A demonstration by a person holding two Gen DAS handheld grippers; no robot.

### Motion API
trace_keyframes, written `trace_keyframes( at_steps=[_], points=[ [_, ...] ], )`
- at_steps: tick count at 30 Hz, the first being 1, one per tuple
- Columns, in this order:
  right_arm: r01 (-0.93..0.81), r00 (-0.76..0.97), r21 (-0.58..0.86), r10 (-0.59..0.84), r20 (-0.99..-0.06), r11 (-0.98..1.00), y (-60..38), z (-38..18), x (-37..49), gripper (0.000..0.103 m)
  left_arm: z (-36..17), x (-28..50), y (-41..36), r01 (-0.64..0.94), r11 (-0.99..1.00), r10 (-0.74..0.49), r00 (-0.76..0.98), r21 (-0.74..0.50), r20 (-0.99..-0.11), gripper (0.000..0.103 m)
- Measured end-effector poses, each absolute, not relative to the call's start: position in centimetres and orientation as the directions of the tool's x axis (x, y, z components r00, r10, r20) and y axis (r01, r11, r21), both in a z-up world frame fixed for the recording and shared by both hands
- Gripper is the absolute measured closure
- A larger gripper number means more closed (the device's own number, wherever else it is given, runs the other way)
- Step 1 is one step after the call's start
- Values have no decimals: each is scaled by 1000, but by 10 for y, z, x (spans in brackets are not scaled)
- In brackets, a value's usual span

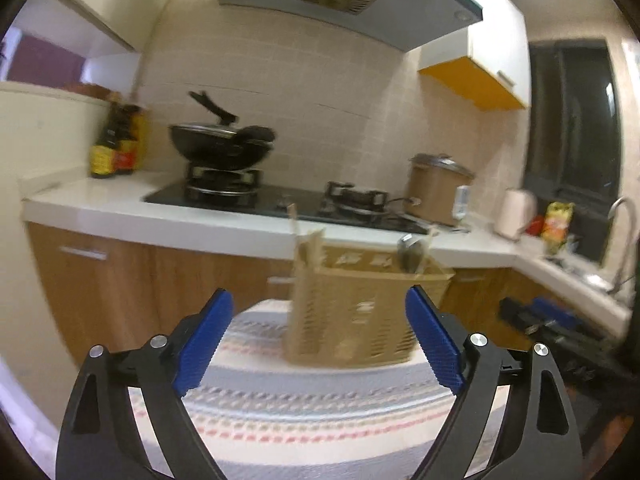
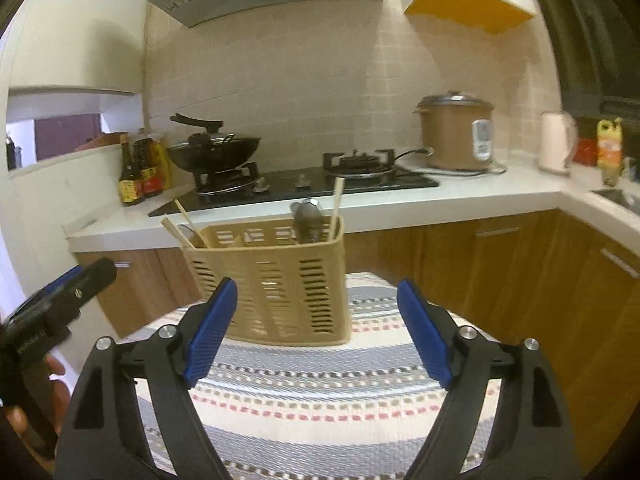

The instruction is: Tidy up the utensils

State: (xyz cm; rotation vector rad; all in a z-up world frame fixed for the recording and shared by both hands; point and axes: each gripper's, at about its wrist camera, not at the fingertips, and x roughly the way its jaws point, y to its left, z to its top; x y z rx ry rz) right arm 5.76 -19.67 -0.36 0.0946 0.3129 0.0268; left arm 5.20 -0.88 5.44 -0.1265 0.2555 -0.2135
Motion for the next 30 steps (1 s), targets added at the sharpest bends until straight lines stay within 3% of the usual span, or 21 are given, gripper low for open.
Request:
trace_keyframes(
  at_steps=[4, 11, 30],
  points=[
    [61, 968, 27, -53, -244, 998, -189, -17, 45, 17, 33, 41, -14, 126, 988, -144, 966, -92, -215, 18],
    [88, 972, -3, -87, -220, 996, -186, -32, 45, 16, 19, 25, -19, 6, 999, -11, 992, -34, -123, 12],
    [86, 972, -26, -90, -218, 996, -188, -39, 43, 9, 4, 47, -17, 26, 999, -31, 967, -22, -254, 8]
  ],
)
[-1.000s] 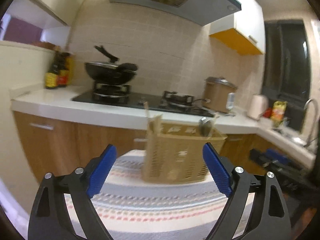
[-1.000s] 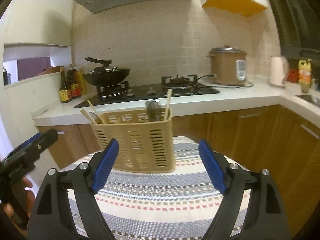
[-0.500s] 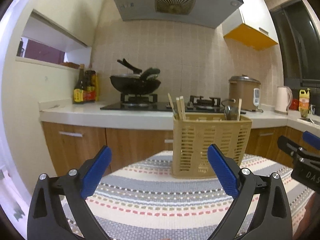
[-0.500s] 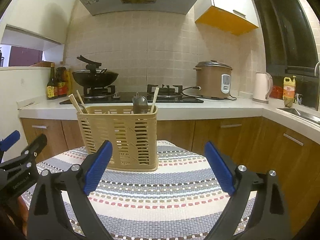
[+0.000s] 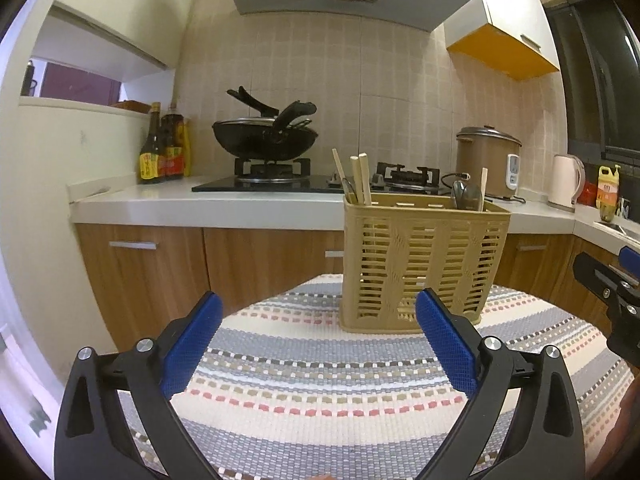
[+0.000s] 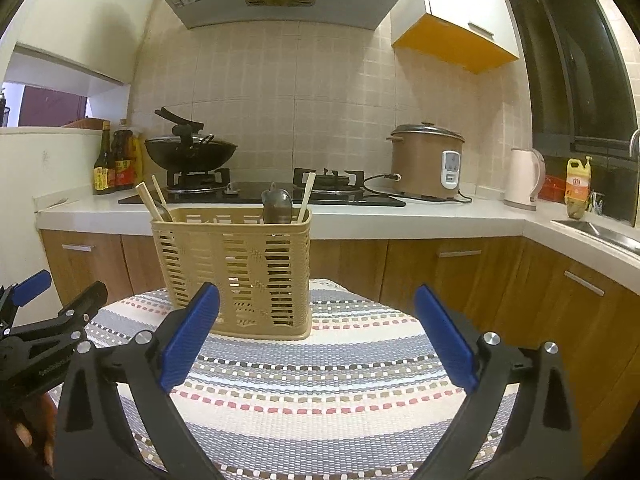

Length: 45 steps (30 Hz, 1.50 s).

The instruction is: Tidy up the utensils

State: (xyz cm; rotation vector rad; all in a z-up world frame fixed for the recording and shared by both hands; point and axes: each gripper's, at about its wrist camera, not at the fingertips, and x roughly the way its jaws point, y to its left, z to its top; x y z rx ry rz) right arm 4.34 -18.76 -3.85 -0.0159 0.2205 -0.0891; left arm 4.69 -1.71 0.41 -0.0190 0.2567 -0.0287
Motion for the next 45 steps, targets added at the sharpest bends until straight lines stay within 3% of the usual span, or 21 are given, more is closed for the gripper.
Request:
trace_keyframes(
  at_steps=[45],
  points=[
    [92, 967, -20, -95, -237, 996, -189, -41, 44, 8, 3, 47, -21, 26, 1000, -23, 963, 8, -267, 8]
  ],
)
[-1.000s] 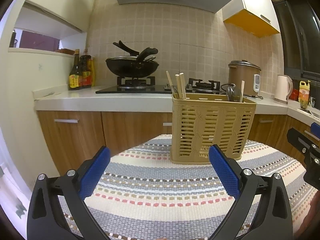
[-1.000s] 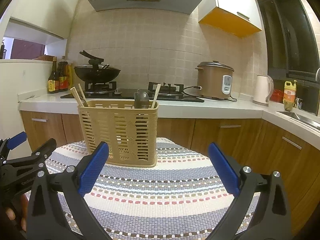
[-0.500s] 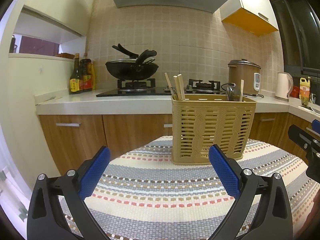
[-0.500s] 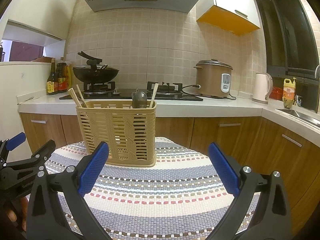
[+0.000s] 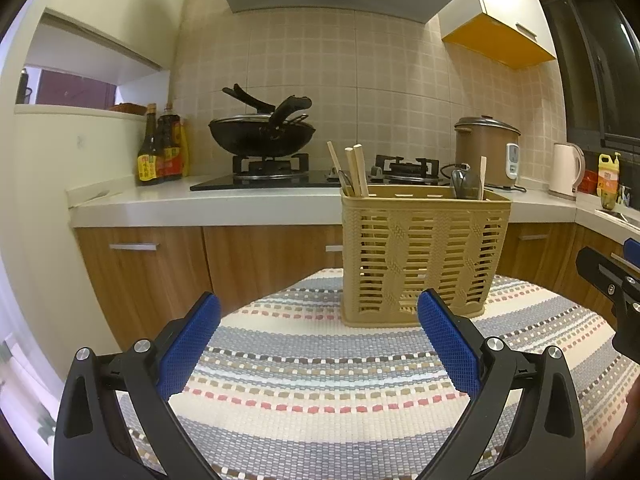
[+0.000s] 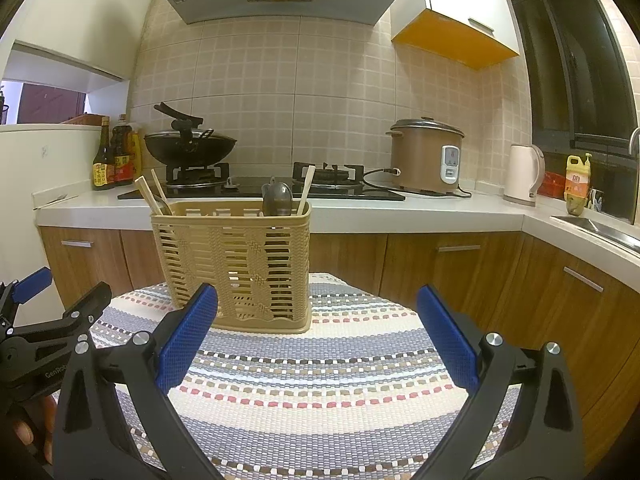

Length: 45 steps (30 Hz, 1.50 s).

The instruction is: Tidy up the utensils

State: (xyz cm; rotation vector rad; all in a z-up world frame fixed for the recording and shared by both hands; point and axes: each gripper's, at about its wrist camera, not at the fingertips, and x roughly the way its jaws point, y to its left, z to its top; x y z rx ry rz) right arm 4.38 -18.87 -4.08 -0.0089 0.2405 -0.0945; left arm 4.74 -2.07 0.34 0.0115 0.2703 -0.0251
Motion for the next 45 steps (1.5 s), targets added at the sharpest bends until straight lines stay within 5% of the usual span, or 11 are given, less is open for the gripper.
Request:
trace_keyframes(
  at_steps=[45],
  points=[
    [94, 965, -33, -100, -243, 995, -182, -42, 43, 8, 5, 46, -20, 14, 1000, -10, 962, 14, -273, 8]
  ],
)
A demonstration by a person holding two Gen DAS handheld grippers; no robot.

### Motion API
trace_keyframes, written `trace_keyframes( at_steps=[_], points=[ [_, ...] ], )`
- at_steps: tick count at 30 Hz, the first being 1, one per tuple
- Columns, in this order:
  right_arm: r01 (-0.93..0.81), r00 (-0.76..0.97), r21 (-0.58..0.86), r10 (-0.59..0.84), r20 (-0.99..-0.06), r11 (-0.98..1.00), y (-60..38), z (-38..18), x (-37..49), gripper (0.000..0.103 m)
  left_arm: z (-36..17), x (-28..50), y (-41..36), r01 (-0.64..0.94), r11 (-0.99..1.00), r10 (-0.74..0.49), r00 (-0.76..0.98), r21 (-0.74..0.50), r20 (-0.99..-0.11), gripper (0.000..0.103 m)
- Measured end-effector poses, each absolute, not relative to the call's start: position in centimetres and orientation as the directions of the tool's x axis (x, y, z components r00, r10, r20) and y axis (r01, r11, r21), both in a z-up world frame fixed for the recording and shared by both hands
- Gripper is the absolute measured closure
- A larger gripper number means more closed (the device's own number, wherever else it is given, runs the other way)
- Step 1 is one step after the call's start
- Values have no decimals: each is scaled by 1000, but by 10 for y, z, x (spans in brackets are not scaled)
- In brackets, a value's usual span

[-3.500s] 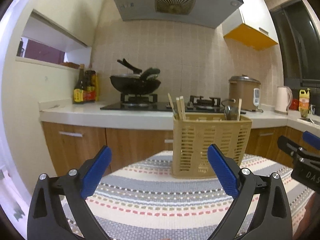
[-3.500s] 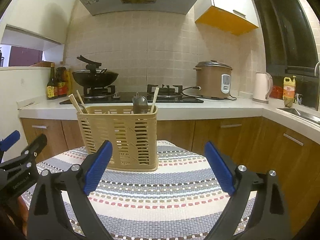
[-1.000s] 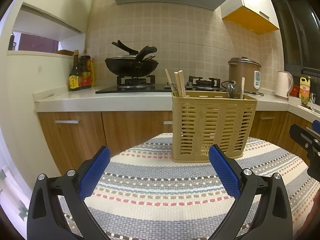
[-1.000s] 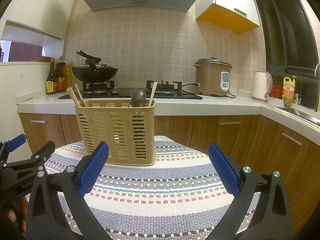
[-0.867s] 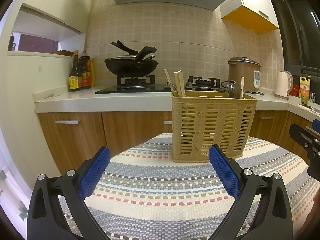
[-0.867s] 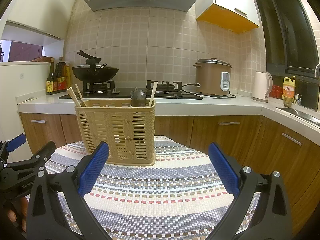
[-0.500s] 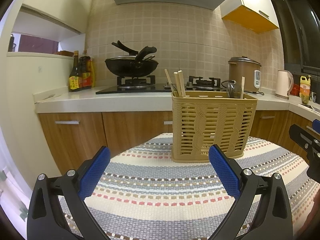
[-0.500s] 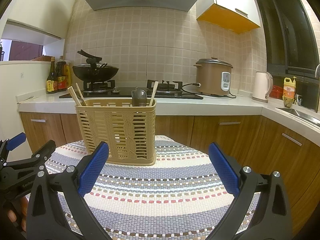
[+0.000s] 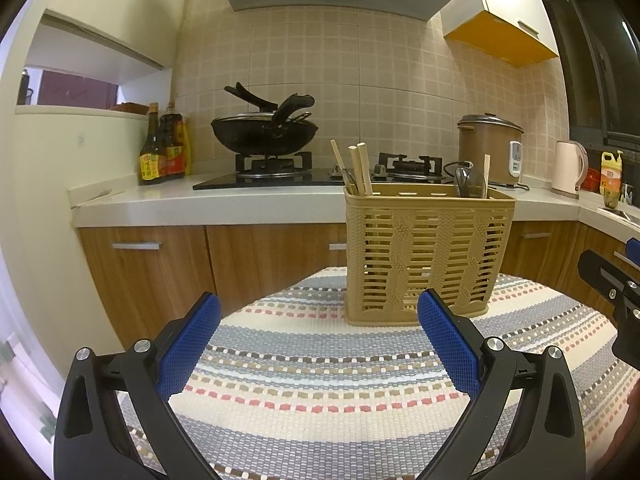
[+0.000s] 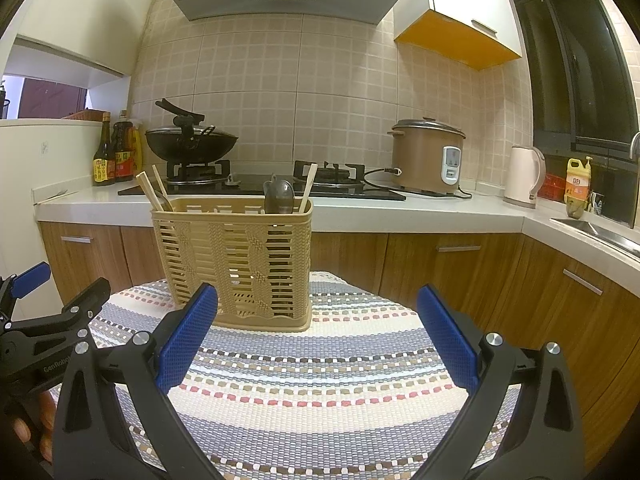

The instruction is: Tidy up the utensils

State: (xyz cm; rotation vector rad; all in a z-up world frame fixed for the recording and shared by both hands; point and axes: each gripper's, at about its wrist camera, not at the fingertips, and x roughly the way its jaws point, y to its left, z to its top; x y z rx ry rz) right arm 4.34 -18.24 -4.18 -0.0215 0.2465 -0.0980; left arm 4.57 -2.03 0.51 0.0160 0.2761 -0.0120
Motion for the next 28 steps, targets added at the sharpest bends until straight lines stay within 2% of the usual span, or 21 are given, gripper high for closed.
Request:
trace_keyframes(
  at_steps=[17, 24, 28],
  points=[
    [92, 966, -48, -101, -239, 995, -180, -41, 41, 8, 6, 42, -20, -8, 999, 19, 969, 46, -246, 9],
    [91, 965, -41, -98, -243, 995, -182, -42, 44, 8, 7, 50, -7, -1, 999, -11, 955, -42, -296, 7],
    [91, 965, -40, -99, -243, 995, -182, -42, 44, 8, 7, 52, -5, -14, 999, -2, 955, -52, -297, 7]
  ],
)
